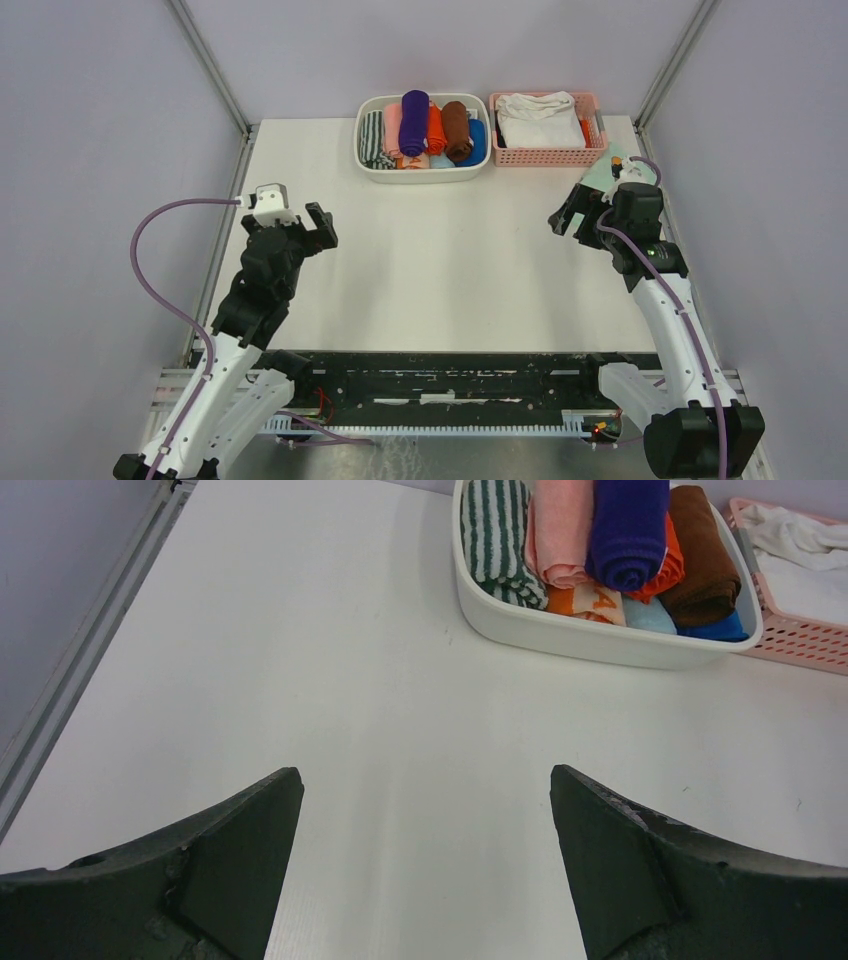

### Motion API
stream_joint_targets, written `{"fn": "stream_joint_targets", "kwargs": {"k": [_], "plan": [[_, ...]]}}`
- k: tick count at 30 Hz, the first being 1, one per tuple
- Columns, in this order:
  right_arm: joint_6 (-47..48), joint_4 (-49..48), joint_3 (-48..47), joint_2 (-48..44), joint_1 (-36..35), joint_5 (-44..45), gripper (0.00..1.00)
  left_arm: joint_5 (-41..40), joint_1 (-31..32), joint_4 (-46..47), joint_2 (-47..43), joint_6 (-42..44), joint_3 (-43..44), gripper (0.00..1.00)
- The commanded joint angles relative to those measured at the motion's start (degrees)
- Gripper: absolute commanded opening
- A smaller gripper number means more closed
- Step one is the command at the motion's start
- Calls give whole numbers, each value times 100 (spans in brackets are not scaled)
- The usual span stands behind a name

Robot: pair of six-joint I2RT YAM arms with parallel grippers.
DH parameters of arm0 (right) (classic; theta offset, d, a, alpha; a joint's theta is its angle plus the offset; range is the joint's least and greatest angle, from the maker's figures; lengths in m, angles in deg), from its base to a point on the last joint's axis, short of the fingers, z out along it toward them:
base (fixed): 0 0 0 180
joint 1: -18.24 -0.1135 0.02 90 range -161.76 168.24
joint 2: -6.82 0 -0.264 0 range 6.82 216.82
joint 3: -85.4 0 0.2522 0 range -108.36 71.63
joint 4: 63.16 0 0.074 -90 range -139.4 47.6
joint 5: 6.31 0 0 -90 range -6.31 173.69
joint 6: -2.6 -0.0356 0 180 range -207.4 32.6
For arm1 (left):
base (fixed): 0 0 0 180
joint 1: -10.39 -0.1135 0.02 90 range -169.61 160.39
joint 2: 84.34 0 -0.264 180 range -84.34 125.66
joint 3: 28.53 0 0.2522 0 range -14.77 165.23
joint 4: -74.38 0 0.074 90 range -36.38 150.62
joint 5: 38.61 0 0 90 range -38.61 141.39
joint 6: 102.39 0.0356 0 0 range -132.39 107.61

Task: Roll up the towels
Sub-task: Reset both arms

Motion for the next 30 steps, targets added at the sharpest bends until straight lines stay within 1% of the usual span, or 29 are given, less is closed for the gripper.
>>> {"fn": "stream_joint_targets", "kwargs": {"k": [1, 17, 30], "plan": [[-31, -242, -47, -60, 12, -55, 100, 60, -19, 244, -32, 193, 82, 99], [-74, -311, -81, -9, 12, -170, 100, 75, -15, 205, 82, 178, 126, 99], [-104, -373, -83, 11, 12, -270, 100, 312, -20, 330, 45, 191, 65, 99]]}}
